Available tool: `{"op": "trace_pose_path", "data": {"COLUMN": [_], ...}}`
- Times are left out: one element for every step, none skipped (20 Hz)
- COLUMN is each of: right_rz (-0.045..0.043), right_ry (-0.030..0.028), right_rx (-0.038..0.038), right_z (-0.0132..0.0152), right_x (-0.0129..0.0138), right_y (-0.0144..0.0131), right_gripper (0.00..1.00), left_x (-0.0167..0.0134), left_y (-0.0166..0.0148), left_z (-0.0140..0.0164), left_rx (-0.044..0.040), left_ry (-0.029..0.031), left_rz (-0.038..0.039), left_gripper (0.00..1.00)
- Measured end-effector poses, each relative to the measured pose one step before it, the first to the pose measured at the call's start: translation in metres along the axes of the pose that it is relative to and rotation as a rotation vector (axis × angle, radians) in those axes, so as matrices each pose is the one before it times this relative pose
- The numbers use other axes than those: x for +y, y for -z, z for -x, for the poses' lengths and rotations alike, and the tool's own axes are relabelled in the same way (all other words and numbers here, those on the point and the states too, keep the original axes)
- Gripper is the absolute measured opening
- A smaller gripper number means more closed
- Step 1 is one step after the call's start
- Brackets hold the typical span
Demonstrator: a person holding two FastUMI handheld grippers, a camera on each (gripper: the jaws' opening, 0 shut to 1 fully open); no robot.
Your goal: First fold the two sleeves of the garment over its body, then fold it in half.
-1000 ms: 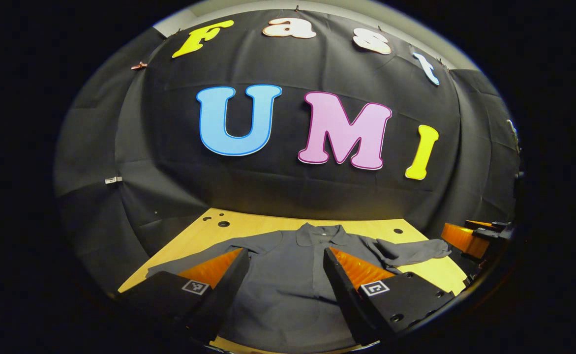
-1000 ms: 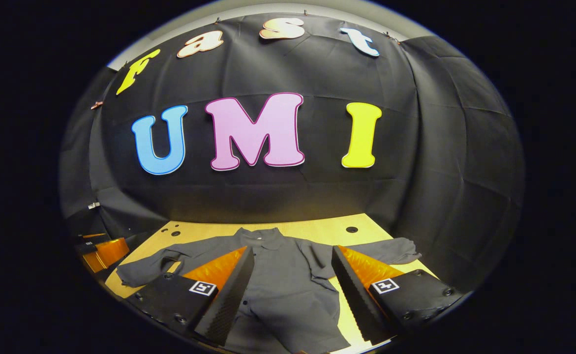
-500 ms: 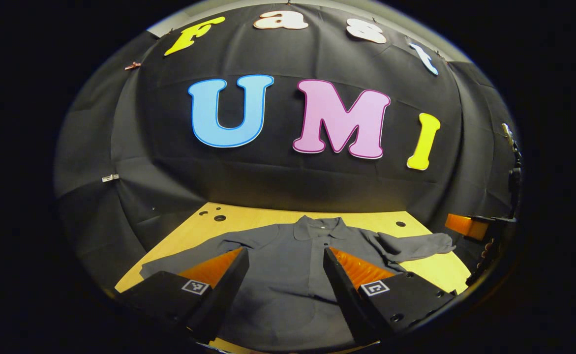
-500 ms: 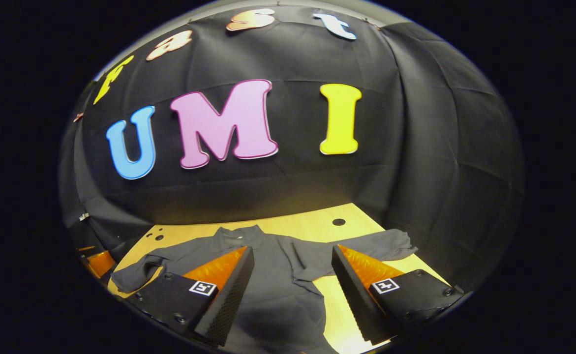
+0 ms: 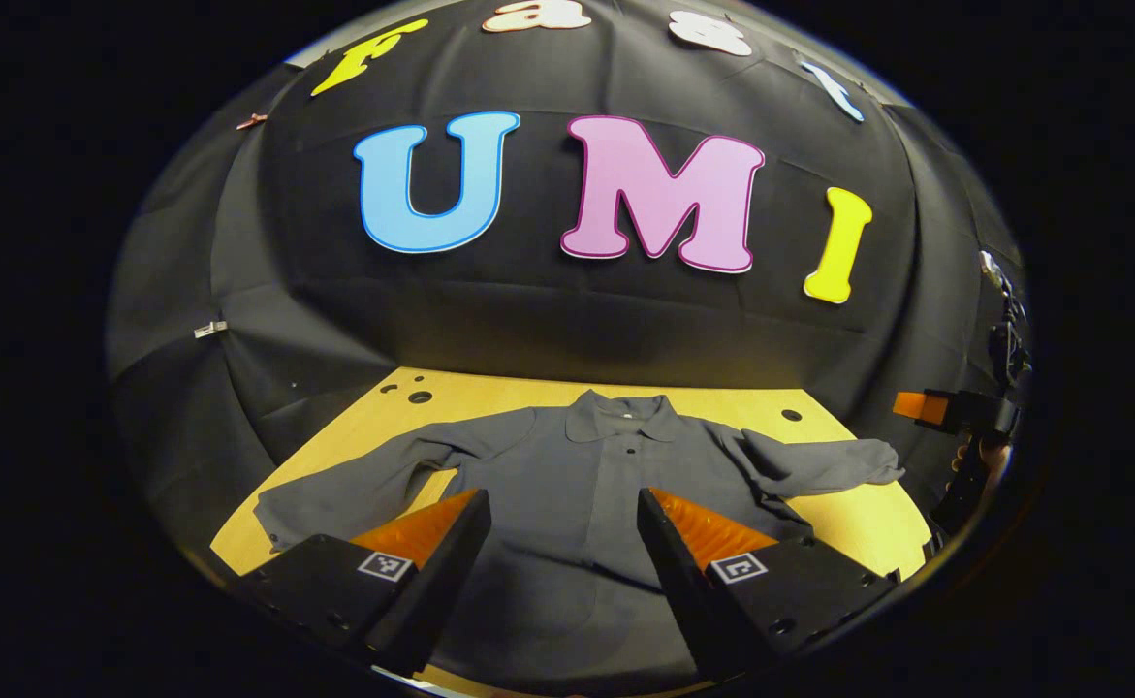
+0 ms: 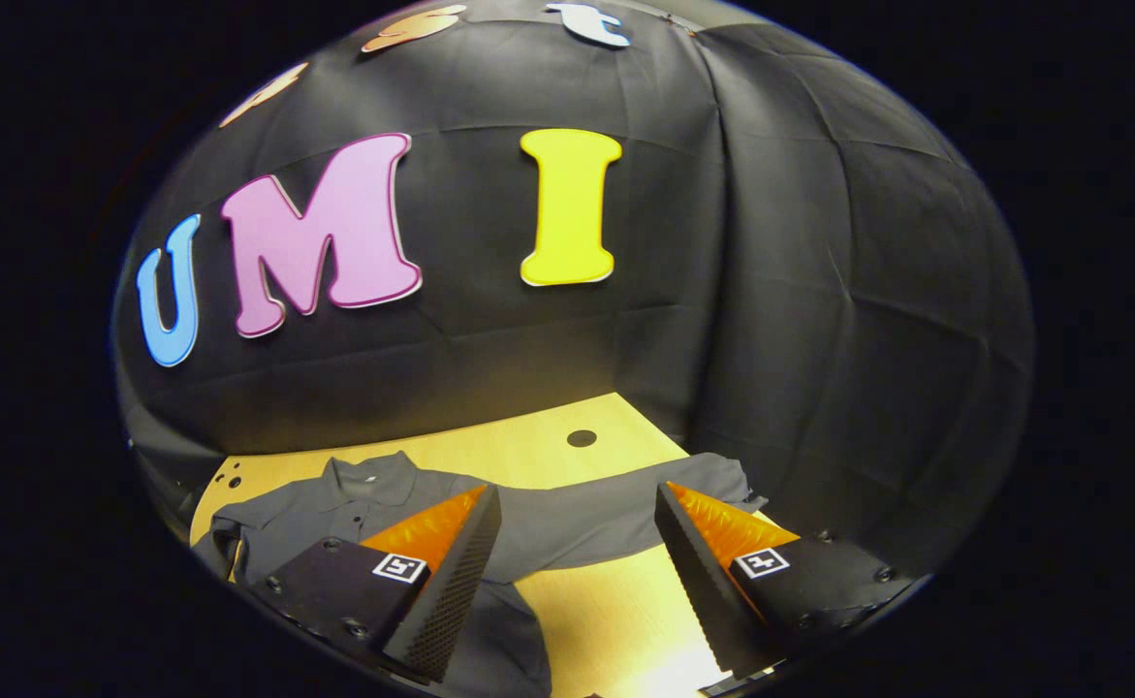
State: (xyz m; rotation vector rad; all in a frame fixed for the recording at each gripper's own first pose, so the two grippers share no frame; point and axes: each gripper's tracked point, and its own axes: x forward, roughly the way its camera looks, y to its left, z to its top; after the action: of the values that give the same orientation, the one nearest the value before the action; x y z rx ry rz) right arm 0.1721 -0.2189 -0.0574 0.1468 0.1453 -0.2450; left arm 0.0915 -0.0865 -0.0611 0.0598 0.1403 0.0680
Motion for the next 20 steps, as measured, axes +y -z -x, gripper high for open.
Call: {"op": "trace_pose_path", "data": {"right_rz": [-0.01003,-0.00107,-0.00088,-0.00368,-0.00474,-0.00723,-0.01403,-0.01562,-0.01225,-0.00762,-0.00459,-0.00187,-0.00104,0.00086,0.00354,0.0005,-0.00867,-0.01414,-0.01073,-0.00893], "right_ry": [0.00741,0.0206,0.01921,0.01446,0.01717,0.02358,0.0159,0.01751,0.01893,0.0214,0.01791,0.01868,0.0142,0.01437,0.01748,0.01795,0.01064,0.01551,0.0116,0.00946], "right_rx": [0.00945,0.0082,0.00515,0.00435,0.00301,0.00862,0.00493,0.00648,0.00654,0.00528,0.00224,0.00319,0.0031,0.00597,0.00689,0.01113,0.01328,0.01623,0.02087,0.01737], "right_z": [-0.00477,-0.00744,-0.00831,-0.00889,-0.00762,-0.00871,-0.00896,-0.009,-0.00901,-0.00922,-0.00791,-0.00828,-0.00778,-0.00822,-0.00731,-0.00815,-0.00743,-0.0097,-0.00778,-0.00917], "right_x": [-0.00613,-0.01093,-0.00943,-0.00807,-0.00818,-0.00996,-0.00703,-0.0075,-0.00755,-0.00785,-0.00691,-0.00698,-0.0053,-0.00487,-0.00552,-0.00647,-0.00287,-0.00397,-0.00297,-0.00344], "right_y": [0.00245,0.00247,0.00137,0.00034,0.00126,0.00204,0.00113,0.00162,0.00176,0.00071,0.00129,-0.00021,0.00017,0.0008,0.00224,0.00143,0.00213,0.00253,0.00408,0.00326], "right_gripper": [0.99,0.99,0.99,0.99,0.99,0.99,0.99,0.99,0.99,0.99,0.99,0.99,0.99,0.99,0.99,0.99,0.99,0.99,0.99,0.99], "left_x": [-0.00209,-0.00155,-0.0015,-0.0012,0.00017,0.00007,-0.00025,0.00028,0.00004,0.00076,0.00053,0.00121,0.00209,0.00203,0.0013,0.00224,0.00379,0.00404,0.00183,0.0016], "left_y": [0.0005,-0.00153,-0.00108,-0.00205,-0.00131,-0.00152,0.00094,0.00059,0.00207,0.00112,0.00159,-0.00016,0.00103,-0.00076,0.00047,-0.00182,-0.00101,-0.00235,-0.00109,-0.00251], "left_z": [-0.00306,-0.00225,-0.00275,-0.00207,-0.00128,-0.00109,-0.00231,-0.00142,0.00038,-0.00028,-0.00013,-0.00108,-0.00051,-0.00066,-0.00208,-0.00123,-0.00272,-0.0026,-0.0035,-0.00338], "left_rx": [0.00169,0.00198,0.00175,-0.00091,-0.00071,-0.00007,0.00086,0.00371,0.00569,0.00545,0.00618,0.00593,0.00469,0.00305,0.00148,0.00048,-0.00004,-0.00053,-0.00141,-0.00029], "left_ry": [-0.00848,-0.00522,-0.0046,-0.00454,-0.00588,-0.00791,-0.00694,-0.003,-0.00193,-0.00255,-0.00379,-0.00534,-0.00509,-0.00498,-0.00605,-0.00637,-0.01049,-0.01223,-0.00792,-0.00534], "left_rz": [0.00389,0.00565,0.00584,0.00144,-0.00205,-0.00306,-0.00063,0.00124,-0.00021,-0.00168,-0.00213,-0.00192,-0.00141,-0.00209,-0.00364,-0.0046,-0.00539,-0.00429,-0.00175,-0.00238], "left_gripper": [0.96,0.96,0.96,0.96,0.96,0.96,0.96,0.96,0.96,0.96,0.96,0.96,0.96,0.96,0.96,0.96,0.96,0.96,0.96,0.96]}}
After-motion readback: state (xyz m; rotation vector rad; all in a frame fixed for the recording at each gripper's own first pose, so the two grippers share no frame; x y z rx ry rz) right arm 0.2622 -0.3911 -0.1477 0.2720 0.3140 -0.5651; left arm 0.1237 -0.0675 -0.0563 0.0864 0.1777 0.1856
